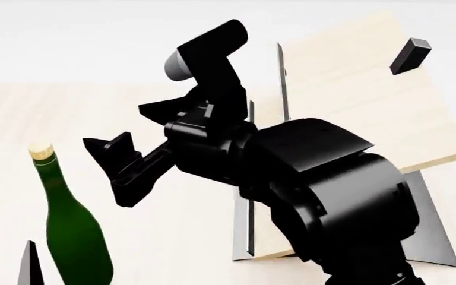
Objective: Put the wine bottle on the wine rack.
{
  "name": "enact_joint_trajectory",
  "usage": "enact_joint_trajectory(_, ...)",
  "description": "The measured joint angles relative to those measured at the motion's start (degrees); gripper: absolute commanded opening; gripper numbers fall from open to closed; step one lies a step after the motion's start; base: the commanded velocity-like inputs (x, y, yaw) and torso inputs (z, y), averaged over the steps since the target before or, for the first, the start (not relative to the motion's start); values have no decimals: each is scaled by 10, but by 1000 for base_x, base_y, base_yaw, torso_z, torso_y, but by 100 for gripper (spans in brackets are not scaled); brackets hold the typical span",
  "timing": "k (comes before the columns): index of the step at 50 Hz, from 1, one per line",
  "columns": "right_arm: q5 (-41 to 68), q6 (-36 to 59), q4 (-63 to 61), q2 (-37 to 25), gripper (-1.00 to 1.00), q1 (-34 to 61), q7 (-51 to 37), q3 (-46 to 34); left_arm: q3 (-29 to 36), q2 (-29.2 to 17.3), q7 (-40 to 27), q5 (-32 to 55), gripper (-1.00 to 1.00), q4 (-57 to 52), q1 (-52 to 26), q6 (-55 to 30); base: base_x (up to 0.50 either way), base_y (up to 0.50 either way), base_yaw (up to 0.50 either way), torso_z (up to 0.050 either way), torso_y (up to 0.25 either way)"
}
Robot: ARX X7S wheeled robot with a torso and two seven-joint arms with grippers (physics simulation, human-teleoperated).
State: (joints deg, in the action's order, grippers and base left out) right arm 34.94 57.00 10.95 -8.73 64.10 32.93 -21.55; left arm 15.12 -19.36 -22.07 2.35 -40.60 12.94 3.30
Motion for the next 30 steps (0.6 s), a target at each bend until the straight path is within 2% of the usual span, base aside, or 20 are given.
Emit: enact_joint_trajectory(30, -4, -49, 64, 48, 100, -18, -1, -48, 7, -6, -7, 2, 100, 1, -1, 1, 0, 0, 0, 0, 0)
